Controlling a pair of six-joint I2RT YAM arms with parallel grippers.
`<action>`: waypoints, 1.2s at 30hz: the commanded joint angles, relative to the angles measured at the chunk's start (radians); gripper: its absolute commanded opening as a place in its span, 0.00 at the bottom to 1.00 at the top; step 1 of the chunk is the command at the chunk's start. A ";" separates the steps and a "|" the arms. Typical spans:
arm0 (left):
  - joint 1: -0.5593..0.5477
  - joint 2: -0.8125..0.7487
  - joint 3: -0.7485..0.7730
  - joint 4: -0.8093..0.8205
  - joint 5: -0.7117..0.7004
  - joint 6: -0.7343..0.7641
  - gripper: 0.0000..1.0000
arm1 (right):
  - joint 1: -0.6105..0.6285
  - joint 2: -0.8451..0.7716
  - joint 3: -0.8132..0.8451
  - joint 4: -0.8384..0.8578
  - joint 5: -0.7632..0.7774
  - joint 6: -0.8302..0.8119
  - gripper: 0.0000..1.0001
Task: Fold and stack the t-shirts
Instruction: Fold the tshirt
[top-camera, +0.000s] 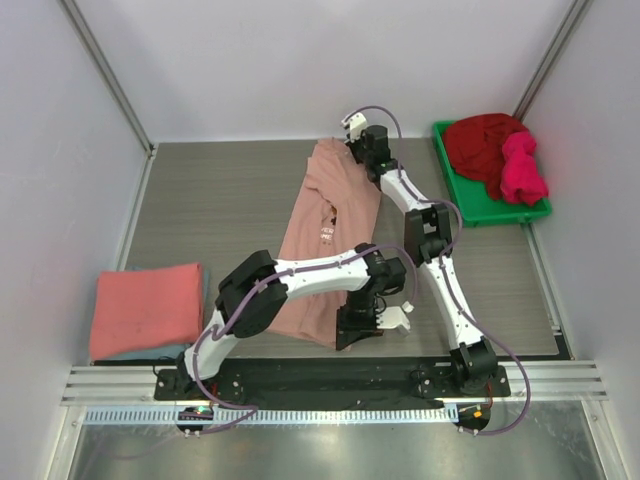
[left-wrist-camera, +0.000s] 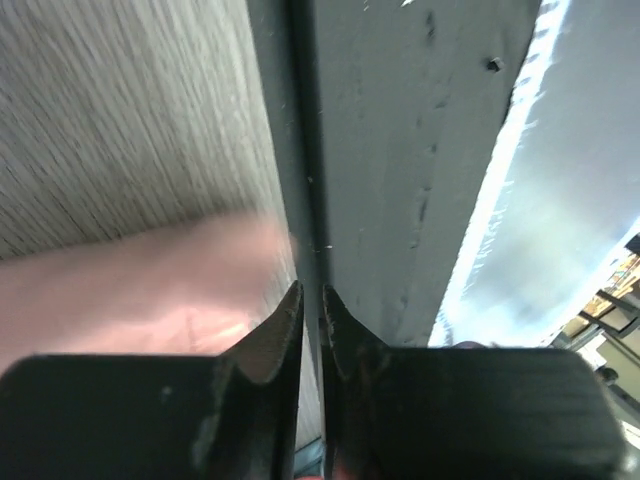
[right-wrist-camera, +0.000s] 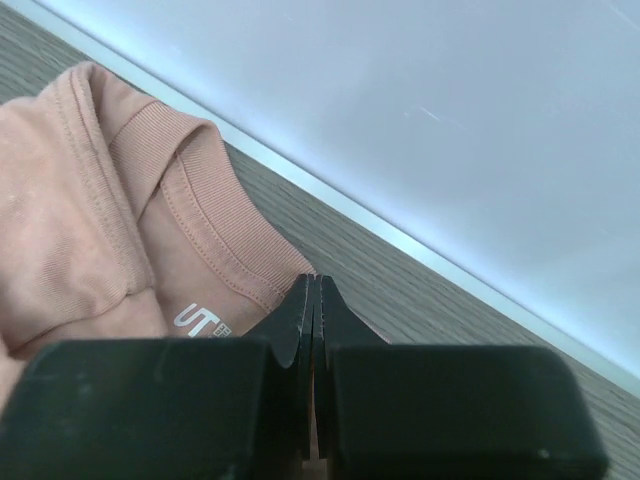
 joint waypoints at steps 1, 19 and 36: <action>-0.012 -0.003 0.054 -0.078 0.031 -0.028 0.12 | 0.004 0.012 0.064 0.128 -0.030 0.054 0.01; 0.408 -0.540 0.139 0.178 -0.403 -0.476 0.66 | -0.055 -1.018 -0.629 -0.208 0.094 0.534 0.63; 0.916 -0.781 -0.602 0.347 -0.074 -0.858 0.60 | 0.121 -1.622 -1.800 -0.313 -0.578 0.984 0.67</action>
